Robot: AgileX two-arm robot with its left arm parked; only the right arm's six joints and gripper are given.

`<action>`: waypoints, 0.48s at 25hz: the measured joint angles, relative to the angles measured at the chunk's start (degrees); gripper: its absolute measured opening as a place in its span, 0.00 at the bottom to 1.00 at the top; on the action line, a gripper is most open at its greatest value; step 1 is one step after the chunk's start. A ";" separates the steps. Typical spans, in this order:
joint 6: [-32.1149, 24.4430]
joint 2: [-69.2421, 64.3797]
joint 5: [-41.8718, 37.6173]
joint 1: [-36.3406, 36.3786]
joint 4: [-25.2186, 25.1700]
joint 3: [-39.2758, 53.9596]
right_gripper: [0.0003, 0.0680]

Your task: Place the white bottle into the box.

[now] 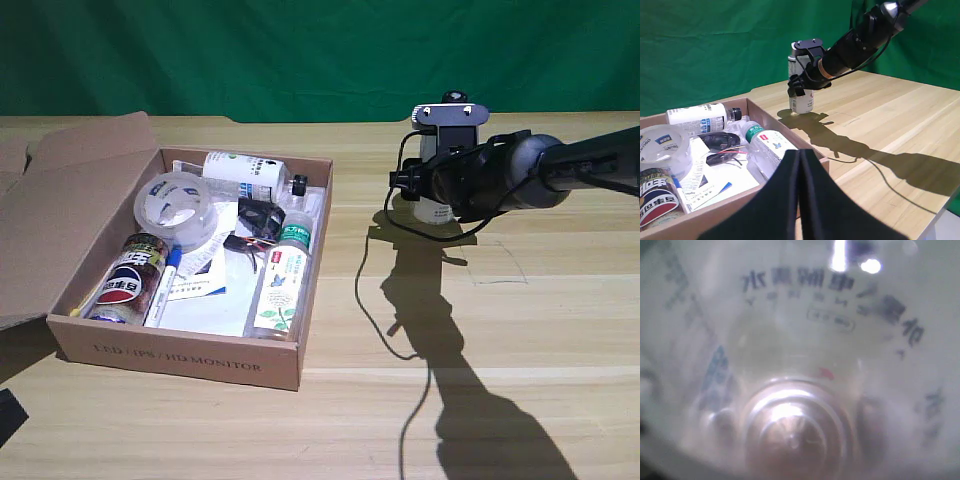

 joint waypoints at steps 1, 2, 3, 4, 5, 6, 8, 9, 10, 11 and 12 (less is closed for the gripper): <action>-0.30 -0.88 -0.41 0.00 0.00 0.38 0.79; -0.60 -2.10 -0.93 0.00 0.00 0.93 0.79; -0.84 -4.24 -1.89 0.00 0.00 2.10 0.79; -0.90 -5.74 -2.82 0.00 0.00 3.01 0.79; -0.96 -7.90 -4.58 0.00 -0.05 4.45 0.79; -0.96 -9.20 -5.76 0.00 -0.05 5.29 0.79; -1.00 -13.29 -10.22 0.00 -0.11 7.83 0.79; -1.00 -15.04 -12.52 0.10 -0.17 8.73 0.79; -1.00 -17.43 -15.52 0.56 -0.30 9.86 0.79; -1.00 -19.10 -17.15 0.87 -0.37 10.54 0.79; -1.00 -20.74 -19.20 1.58 -0.56 11.09 0.79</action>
